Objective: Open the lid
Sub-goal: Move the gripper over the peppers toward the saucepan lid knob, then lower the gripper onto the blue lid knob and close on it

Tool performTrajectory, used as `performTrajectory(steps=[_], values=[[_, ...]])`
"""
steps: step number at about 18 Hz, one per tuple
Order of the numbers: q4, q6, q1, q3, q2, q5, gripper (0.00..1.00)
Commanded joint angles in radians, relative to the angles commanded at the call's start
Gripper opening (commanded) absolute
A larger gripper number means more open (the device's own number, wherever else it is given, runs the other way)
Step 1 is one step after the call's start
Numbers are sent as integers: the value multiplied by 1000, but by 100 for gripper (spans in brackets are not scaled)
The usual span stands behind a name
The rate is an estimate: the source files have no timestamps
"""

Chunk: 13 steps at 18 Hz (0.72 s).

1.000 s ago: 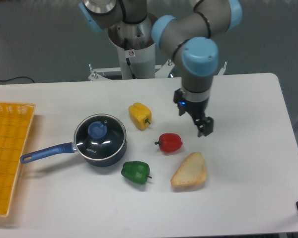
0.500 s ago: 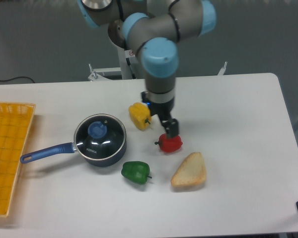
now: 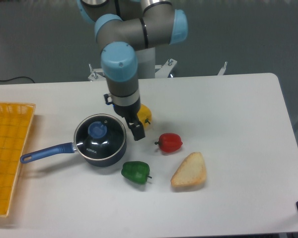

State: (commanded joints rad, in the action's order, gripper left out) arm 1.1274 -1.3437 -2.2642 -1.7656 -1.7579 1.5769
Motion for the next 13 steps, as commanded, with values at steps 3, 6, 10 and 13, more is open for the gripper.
performTrajectory(steps=[3, 6, 10, 13], values=[[5, -3, 28, 0, -6, -2, 100], [3, -3, 61, 0, -11, 5, 100], [3, -3, 95, 0, -20, 5, 100], [3, -2, 104, 0, -26, 6, 100]])
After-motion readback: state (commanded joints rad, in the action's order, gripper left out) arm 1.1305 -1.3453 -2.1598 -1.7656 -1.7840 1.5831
